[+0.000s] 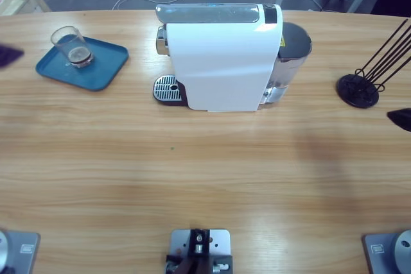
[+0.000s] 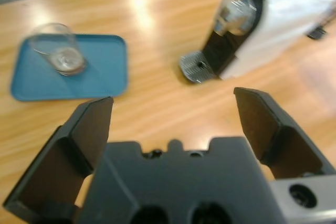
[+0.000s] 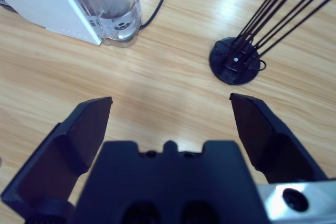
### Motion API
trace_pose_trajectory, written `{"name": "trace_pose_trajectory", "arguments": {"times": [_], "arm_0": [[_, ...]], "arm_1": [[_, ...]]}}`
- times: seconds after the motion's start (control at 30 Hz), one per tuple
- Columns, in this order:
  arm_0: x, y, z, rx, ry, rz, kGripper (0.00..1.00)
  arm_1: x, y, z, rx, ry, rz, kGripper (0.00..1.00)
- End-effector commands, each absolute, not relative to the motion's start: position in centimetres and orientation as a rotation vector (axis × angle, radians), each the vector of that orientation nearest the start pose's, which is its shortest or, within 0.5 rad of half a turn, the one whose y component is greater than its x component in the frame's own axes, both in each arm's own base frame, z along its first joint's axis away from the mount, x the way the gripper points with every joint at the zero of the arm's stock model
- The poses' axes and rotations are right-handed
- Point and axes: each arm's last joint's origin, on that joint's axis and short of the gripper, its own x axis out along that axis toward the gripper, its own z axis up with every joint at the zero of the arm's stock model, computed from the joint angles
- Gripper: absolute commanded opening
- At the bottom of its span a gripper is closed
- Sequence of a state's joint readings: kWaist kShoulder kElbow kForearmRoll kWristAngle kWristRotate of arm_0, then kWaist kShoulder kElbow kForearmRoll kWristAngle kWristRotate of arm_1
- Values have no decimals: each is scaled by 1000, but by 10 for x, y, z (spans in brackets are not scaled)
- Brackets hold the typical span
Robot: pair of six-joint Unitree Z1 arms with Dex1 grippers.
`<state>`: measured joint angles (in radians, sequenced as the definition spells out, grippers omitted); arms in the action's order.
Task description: Pour coffee
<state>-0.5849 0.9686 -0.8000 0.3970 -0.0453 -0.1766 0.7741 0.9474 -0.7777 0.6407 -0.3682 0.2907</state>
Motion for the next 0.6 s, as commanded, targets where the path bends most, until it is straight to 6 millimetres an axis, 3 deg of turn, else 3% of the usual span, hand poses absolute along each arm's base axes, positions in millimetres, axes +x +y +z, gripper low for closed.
{"name": "trace_pose_trajectory", "arguments": {"times": [0.03,0.2,0.3,0.4,0.6], "arm_0": [[69,-61,294,9,754,-679,1000],[54,-51,321,24,608,-732,1000],[46,-44,311,66,653,-732,1000],[37,-36,308,58,585,-721,982],[41,-38,302,55,553,-709,982]], "arm_1": [[72,49,326,-152,716,319,1000],[73,54,323,-142,773,381,1000],[65,44,326,-165,727,362,1000],[68,48,327,-207,716,393,1000],[59,42,326,-291,626,486,1000]]}}
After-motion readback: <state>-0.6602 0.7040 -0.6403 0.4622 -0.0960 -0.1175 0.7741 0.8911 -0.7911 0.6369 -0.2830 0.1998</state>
